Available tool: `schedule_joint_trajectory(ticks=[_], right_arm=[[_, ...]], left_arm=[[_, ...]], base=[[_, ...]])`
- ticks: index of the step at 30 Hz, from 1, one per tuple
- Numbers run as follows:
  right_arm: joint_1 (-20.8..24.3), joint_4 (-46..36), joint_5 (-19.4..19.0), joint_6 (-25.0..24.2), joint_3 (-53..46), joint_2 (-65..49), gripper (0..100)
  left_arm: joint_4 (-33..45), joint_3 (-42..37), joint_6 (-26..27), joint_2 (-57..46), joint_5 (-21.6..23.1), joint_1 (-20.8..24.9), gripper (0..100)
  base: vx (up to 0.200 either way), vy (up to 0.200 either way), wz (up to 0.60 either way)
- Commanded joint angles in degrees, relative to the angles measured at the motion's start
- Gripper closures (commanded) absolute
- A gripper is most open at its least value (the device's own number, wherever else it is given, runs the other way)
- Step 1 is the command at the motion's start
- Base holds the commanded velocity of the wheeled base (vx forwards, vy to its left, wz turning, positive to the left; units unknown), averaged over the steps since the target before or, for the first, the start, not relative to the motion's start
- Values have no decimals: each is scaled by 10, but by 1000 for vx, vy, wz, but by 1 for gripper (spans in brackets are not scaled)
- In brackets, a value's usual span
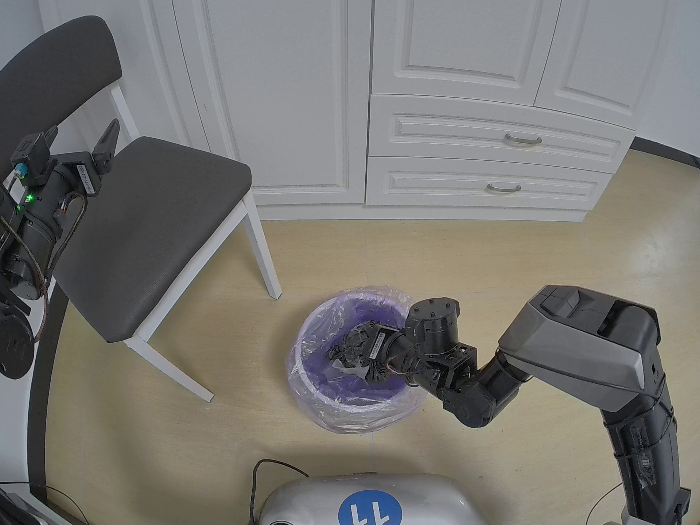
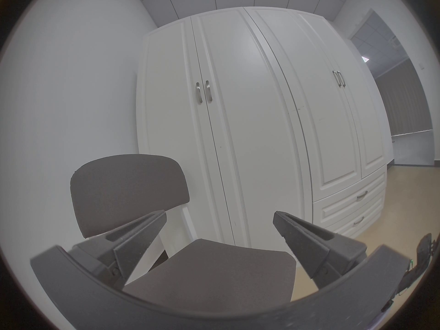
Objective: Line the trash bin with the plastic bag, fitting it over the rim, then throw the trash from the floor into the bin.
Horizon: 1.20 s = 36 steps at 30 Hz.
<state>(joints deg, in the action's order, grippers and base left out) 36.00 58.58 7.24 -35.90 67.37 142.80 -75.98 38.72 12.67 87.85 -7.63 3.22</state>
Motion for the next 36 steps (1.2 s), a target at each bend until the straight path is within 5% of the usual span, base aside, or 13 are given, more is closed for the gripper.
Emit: schedule_joint_trajectory(ticks=[1, 16, 19, 23, 36], right_arm=[[5, 0, 2, 2, 21, 43, 100], [8, -53, 4, 1, 102, 90, 100], [9, -49, 20, -2, 149, 120, 100], [14, 15, 88, -17, 169, 128, 100], [14, 17, 71, 28, 102, 95, 100]], left_arm=[[0, -2, 4, 1, 0, 3, 0], [-1, -14, 44, 8, 1, 19, 0], [-1, -15, 46, 17, 1, 35, 0], [-1, -17, 69, 28, -2, 50, 0], [-2, -22, 77, 28, -2, 51, 0]], base=[[0, 0, 0], [0, 0, 0], [0, 0, 0], [0, 0, 0], [0, 0, 0]])
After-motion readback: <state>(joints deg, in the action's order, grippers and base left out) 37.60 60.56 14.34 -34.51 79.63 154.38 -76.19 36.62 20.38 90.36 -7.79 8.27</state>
